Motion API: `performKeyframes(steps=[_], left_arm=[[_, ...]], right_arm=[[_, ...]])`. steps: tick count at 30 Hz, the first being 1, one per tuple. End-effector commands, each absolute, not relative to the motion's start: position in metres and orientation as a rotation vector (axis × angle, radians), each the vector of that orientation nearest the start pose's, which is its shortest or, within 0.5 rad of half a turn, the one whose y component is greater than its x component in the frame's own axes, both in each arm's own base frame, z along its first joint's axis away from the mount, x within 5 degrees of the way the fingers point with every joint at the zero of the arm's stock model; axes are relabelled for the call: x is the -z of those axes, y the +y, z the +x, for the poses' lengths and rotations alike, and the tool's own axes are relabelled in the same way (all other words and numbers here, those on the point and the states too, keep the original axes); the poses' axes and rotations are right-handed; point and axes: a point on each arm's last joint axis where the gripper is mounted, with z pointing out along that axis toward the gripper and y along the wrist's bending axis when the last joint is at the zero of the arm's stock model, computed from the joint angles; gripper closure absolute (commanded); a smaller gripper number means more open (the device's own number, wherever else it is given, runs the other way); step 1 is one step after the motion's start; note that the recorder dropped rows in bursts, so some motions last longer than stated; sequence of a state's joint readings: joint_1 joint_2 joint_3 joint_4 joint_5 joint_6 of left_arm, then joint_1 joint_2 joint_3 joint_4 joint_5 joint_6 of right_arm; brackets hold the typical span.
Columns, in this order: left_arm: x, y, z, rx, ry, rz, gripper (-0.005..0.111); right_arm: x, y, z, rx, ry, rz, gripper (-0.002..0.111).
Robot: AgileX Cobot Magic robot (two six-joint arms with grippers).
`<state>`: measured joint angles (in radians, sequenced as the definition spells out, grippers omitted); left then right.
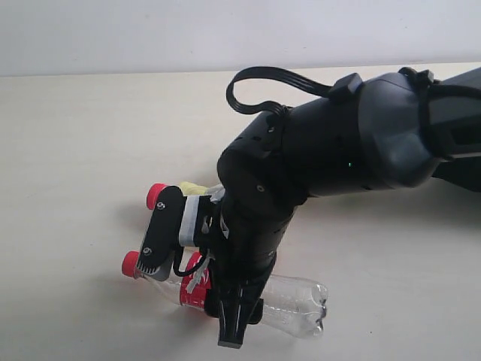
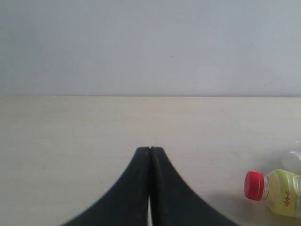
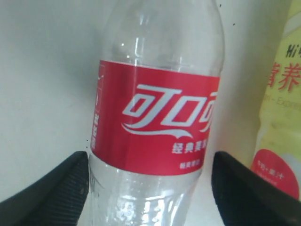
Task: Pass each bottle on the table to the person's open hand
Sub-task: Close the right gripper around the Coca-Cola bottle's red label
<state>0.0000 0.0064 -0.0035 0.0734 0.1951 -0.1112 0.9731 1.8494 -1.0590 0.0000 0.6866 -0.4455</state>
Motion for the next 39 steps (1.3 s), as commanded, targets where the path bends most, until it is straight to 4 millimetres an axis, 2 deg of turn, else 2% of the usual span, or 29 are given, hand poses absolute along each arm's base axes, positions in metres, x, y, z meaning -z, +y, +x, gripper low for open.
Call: performKeyframes(steps=[1,8,18,37,39], left_arm=[[-0.195,0.001,0.056,0.013,1.681,-0.04,0.107],[-0.195,0.001,0.056,0.013,1.681,-0.04,0.107],[-0.195,0.001,0.056,0.015,1.681,-0.042,0.107],[-0.195,0.001,0.056,0.013,1.681,-0.04,0.107],[-0.195,0.001,0.056,0.013,1.681,-0.04,0.107]], right_arm=[[-0.149,0.281,0.188,-0.096,2.268,-1.909,0.034],[-0.148,0.281,0.188,-0.099,2.275,-1.909,0.033],[-0.128,0.282,0.188,-0.079,2.321,-1.943,0.033],[-0.127,0.283,0.188,-0.097,2.331,-1.927,0.04],[-0.127,0.283,0.188,-0.097,2.331,-1.927,0.045]])
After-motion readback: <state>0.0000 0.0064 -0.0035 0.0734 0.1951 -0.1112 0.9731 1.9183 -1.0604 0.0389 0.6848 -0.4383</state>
